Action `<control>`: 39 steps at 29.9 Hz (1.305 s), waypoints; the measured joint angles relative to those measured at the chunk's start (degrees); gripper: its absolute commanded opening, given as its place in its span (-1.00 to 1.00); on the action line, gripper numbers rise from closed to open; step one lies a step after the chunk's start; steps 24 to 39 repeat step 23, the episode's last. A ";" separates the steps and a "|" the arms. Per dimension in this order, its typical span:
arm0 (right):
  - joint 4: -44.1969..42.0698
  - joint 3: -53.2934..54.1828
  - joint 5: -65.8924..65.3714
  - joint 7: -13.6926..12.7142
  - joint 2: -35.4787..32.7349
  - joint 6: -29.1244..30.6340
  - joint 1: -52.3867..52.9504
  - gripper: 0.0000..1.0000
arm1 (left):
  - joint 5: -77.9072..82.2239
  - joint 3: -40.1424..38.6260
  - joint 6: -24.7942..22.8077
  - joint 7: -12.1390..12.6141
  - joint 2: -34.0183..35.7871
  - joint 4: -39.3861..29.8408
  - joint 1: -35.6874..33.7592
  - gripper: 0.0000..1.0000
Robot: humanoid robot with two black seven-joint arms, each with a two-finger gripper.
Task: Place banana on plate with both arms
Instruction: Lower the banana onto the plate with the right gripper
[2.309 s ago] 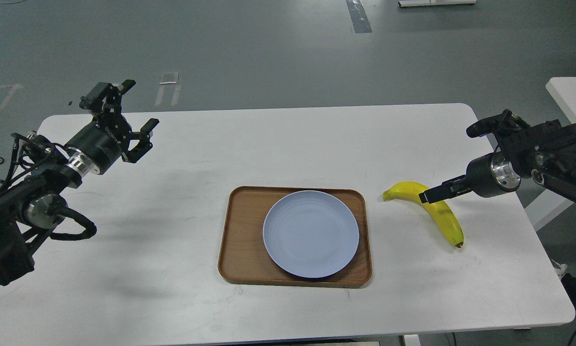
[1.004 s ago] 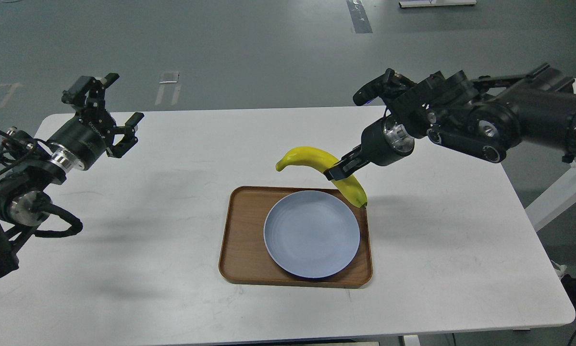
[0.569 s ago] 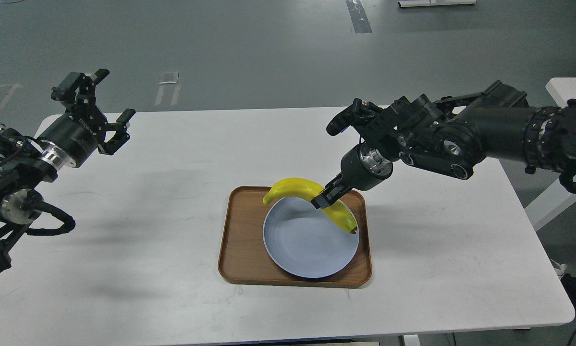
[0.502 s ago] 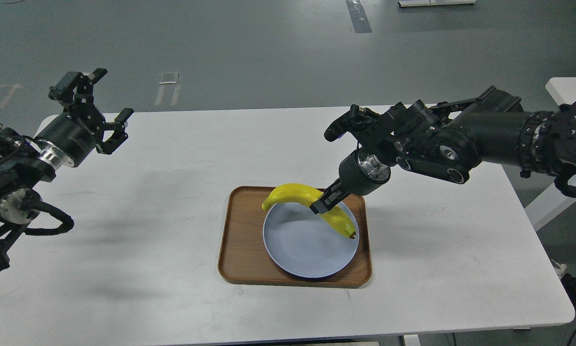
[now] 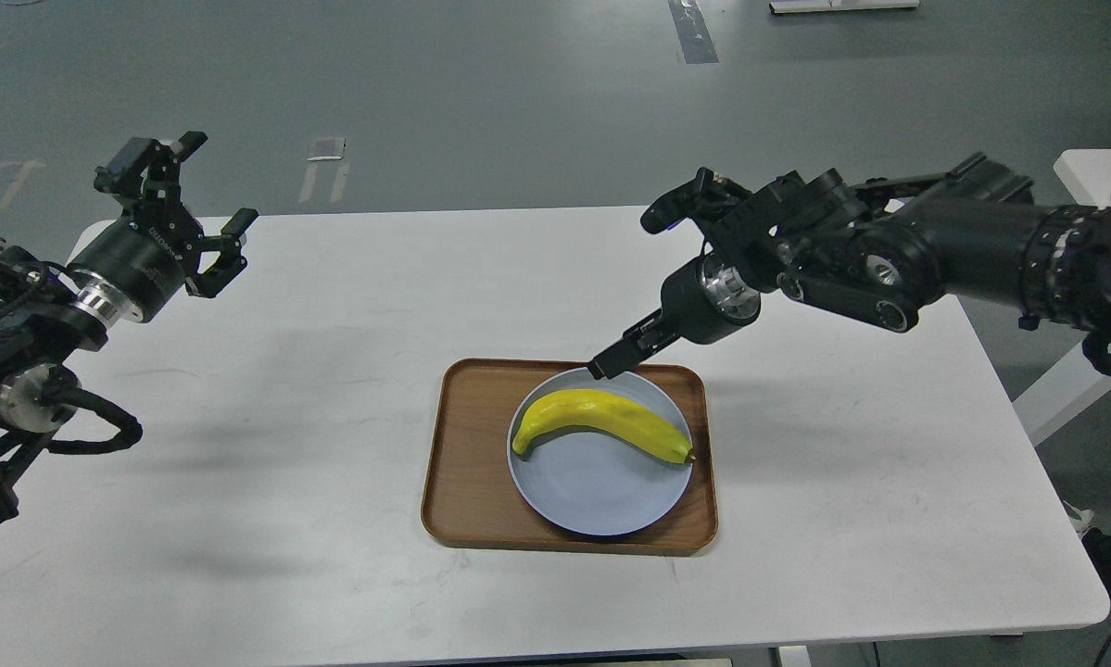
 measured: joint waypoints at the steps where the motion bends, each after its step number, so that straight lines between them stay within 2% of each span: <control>1: -0.60 2.03 2.41 0.00 -1.43 -0.01 -0.15 0.99 | 0.00 0.00 0.00 0.00 -0.04 0.00 -0.04 0.98; 8: -4.32 18.65 24.62 0.00 -10.37 -0.01 -10.69 1.00 | 0.06 0.00 0.00 0.00 -1.64 0.18 -0.04 0.98; 14: -5.89 38.67 40.45 0.00 -10.95 -0.01 -27.68 1.00 | 0.16 0.10 0.00 0.00 -4.52 1.35 1.06 0.98; 19: -5.99 49.62 43.08 -0.01 -9.31 -0.02 -38.46 1.00 | 0.19 0.09 0.00 0.00 -7.77 3.07 2.27 0.98; 23: -6.08 53.05 43.23 0.00 -8.19 -0.02 -42.48 1.00 | 0.25 0.08 0.00 0.00 -9.11 4.23 2.64 0.98; 39: -6.08 53.05 43.23 0.00 -8.19 -0.02 -42.48 1.00 | 0.25 0.08 0.00 0.00 -9.11 4.23 2.64 0.98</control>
